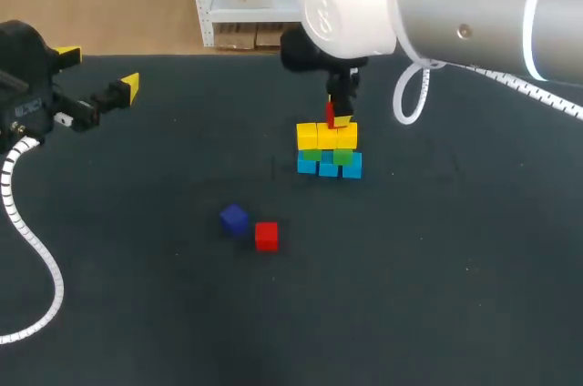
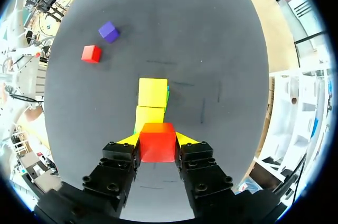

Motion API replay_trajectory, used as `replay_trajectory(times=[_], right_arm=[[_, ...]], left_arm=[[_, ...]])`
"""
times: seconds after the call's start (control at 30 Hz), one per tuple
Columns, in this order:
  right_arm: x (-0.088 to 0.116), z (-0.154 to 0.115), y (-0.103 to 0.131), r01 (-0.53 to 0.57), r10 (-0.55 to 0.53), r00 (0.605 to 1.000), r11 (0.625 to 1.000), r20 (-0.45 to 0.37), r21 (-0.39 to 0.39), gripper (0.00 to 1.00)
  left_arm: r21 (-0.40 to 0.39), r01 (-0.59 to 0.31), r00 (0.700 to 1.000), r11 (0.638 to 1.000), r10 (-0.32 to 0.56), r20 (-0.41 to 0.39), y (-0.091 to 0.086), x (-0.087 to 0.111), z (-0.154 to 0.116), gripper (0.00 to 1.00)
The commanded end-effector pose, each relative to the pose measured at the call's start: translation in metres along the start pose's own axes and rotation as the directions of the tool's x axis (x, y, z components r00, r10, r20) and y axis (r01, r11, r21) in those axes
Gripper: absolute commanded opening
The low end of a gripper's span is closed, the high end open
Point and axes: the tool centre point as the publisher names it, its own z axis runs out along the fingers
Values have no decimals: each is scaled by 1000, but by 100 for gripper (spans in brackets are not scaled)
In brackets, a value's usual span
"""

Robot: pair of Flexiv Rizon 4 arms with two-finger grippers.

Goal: Place the blue cubes, place green cubes on the blue cubes, place the yellow cubes on the green cubes, then place the red cubes on the yellow cubes, and place purple cube on the red cubes.

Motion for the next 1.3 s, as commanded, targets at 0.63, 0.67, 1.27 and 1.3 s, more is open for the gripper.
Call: replay_trajectory(times=[0.63,0.67,1.27,1.3], right_arm=[[-1,3,5,-3,3,1000,1000,-3,9,27],[-1,3,5,-2,2,1000,1000,-2,9,31],[-1,-2,14,-3,3,1000,1000,9,8,31],[-1,-2,15,-2,2,1000,1000,9,9,28]], left_arm=[[8,-1,1000,1000,1,1,3,0,-1,100],[8,-1,1000,1000,1,1,3,0,-1,100],[8,-1,1000,1000,1,1,3,0,-1,100],[8,-1,1000,1000,1,1,3,0,-1,100]])
